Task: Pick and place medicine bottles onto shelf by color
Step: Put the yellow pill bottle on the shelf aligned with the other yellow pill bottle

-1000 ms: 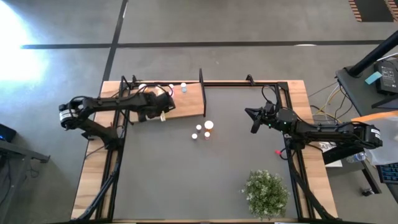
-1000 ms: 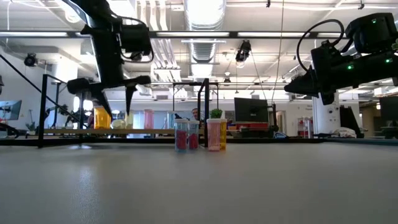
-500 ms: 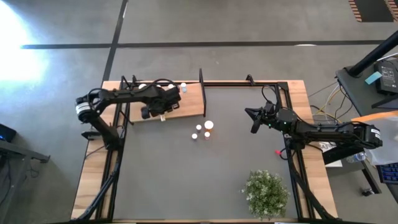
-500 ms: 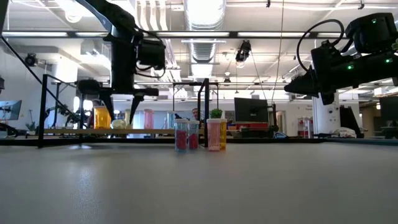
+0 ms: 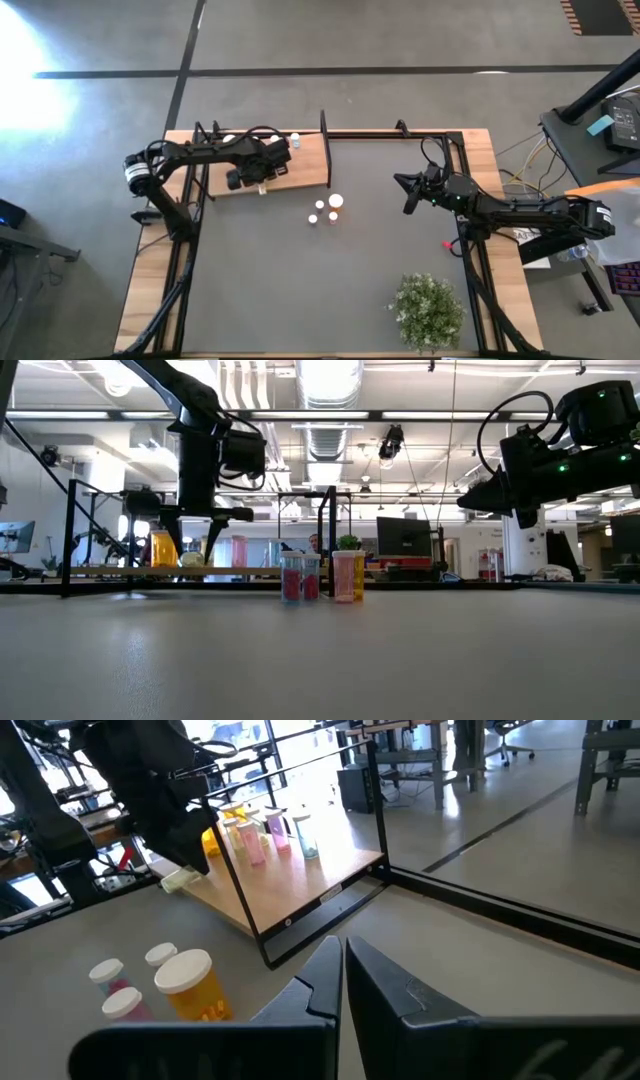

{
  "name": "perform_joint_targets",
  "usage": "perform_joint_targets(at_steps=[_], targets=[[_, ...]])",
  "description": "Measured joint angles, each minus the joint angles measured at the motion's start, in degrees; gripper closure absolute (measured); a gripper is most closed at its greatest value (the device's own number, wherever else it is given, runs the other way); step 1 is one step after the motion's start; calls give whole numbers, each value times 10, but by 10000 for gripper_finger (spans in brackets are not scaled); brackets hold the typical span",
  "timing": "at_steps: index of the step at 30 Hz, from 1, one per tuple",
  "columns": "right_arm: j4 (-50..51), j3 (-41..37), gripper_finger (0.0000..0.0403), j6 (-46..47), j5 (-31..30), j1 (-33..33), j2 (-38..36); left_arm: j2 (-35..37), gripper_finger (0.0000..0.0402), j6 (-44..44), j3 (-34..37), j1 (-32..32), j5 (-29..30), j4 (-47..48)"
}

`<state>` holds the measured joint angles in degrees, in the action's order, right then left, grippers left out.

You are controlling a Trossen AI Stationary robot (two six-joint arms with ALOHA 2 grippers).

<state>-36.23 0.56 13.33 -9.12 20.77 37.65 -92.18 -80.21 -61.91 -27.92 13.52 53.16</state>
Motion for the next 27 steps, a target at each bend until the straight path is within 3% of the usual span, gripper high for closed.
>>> perform_joint_targets(at_steps=[8, 17, 22, 27], targets=[[0, 0, 394, 0, 0, 0, 0, 0, 297, 5, 1, 0, 0, 0], [0, 0, 394, 0, 0, 0, 0, 1, 304, 31, 1, 2, 7, 0], [0, 0, 394, 0, 0, 0, 0, 9, 305, 64, -3, 14, 48, -5], [0, 0, 394, 0, 0, 0, 0, 22, 305, 76, -1, 56, 152, -21]])
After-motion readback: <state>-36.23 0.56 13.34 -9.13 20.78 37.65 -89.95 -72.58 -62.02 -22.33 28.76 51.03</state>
